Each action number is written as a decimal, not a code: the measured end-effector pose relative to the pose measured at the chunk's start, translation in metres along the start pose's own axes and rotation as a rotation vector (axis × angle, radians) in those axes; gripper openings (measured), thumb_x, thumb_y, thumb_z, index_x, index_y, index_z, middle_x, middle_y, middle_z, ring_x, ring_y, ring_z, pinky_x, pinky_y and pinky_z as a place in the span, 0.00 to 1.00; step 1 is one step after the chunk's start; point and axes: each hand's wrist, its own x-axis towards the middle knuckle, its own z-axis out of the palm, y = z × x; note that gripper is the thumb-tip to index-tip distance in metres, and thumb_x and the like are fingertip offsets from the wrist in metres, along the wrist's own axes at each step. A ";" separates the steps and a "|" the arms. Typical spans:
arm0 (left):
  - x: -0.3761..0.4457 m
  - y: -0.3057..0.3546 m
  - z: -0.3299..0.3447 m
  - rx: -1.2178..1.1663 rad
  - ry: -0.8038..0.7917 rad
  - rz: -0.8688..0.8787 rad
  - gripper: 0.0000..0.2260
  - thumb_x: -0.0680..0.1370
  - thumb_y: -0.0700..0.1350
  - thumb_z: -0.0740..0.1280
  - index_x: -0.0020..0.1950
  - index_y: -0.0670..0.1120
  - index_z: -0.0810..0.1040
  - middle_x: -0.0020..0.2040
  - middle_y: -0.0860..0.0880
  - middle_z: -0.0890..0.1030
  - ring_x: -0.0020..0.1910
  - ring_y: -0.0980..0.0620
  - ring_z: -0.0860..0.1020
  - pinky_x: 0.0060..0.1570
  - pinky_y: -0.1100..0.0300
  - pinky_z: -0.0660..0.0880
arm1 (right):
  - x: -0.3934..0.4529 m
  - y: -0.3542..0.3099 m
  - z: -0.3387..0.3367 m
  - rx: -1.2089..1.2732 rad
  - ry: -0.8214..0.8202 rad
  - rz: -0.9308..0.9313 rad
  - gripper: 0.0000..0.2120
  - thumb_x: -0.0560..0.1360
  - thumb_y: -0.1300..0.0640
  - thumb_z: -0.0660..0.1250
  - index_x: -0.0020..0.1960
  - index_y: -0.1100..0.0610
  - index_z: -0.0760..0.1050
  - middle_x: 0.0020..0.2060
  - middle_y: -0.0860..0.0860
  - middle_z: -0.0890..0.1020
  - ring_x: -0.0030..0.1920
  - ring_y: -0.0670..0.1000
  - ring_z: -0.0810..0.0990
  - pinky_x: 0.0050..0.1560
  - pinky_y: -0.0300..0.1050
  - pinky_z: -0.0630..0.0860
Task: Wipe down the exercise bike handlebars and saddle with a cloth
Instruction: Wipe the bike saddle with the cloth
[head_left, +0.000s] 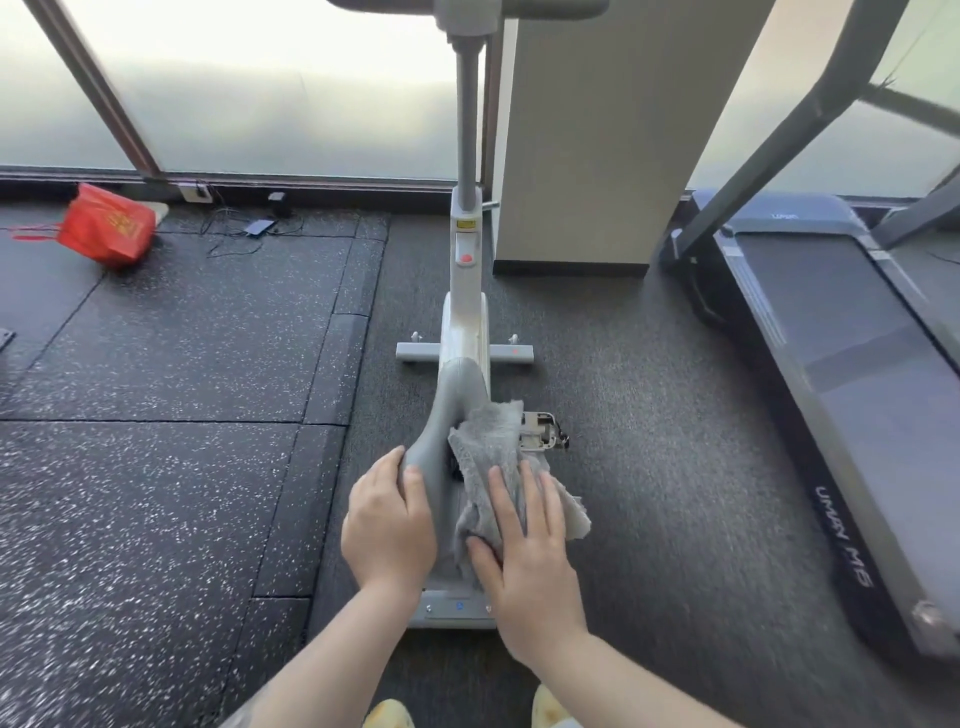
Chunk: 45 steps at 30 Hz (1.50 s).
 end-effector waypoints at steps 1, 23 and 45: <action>0.000 0.001 0.000 -0.005 0.008 -0.009 0.16 0.82 0.49 0.57 0.68 0.51 0.74 0.65 0.52 0.77 0.65 0.51 0.72 0.59 0.50 0.70 | 0.006 0.000 0.002 0.010 0.029 0.033 0.29 0.79 0.39 0.50 0.78 0.48 0.53 0.77 0.53 0.55 0.76 0.56 0.51 0.62 0.59 0.74; 0.004 -0.006 0.004 -0.066 0.021 -0.058 0.21 0.76 0.55 0.54 0.65 0.52 0.76 0.62 0.56 0.79 0.63 0.54 0.72 0.58 0.57 0.68 | 0.199 -0.023 0.017 -0.177 -0.176 -0.102 0.19 0.82 0.47 0.50 0.64 0.56 0.72 0.64 0.56 0.72 0.64 0.61 0.69 0.64 0.55 0.64; 0.017 -0.062 -0.044 -1.319 -0.650 -0.997 0.34 0.79 0.67 0.46 0.61 0.42 0.78 0.53 0.39 0.83 0.54 0.41 0.79 0.53 0.50 0.74 | 0.039 -0.085 0.053 -0.450 -0.136 -0.557 0.14 0.73 0.53 0.60 0.45 0.57 0.83 0.48 0.54 0.82 0.64 0.60 0.74 0.67 0.62 0.62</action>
